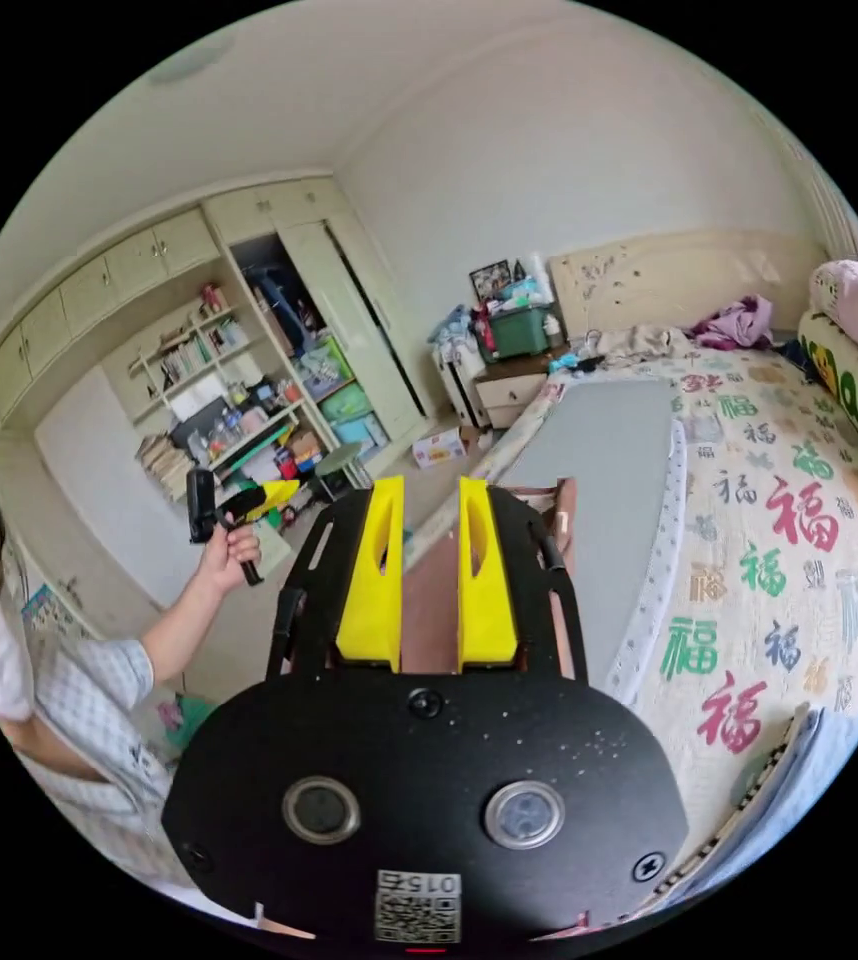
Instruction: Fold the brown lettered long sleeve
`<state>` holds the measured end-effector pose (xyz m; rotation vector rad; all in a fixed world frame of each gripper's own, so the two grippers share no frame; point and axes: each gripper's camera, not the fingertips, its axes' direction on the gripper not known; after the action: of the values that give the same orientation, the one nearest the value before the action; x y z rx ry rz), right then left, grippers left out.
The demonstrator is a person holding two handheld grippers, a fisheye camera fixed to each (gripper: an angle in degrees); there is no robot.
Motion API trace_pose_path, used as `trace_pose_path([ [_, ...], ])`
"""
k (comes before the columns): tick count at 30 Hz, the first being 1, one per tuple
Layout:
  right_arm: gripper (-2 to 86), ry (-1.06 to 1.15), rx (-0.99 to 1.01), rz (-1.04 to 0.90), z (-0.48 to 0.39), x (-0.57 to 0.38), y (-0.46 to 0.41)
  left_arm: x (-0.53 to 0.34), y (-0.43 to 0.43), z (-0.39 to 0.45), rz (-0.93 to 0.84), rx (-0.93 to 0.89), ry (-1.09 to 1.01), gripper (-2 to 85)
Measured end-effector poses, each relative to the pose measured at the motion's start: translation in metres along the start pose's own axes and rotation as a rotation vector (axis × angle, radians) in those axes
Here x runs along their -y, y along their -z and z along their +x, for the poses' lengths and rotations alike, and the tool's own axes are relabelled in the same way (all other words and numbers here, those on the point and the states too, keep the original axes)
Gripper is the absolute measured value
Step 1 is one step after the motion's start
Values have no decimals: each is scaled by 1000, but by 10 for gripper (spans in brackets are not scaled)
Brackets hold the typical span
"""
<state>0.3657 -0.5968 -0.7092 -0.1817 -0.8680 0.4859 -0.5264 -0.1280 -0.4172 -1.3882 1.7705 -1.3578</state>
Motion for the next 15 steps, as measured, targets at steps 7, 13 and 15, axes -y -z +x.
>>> trace_pose_path([
  [7,132,-384,-267,-366,78,-260,66,-195,52,-35,-439,233,322,108],
  [13,137,-575,-312,-507,86,-329,100,-273,84,-30,-410,289,541,108],
  [15,135,-593,-304,-544,84,-326,92,-281,66,-25,-458,278,560,106],
])
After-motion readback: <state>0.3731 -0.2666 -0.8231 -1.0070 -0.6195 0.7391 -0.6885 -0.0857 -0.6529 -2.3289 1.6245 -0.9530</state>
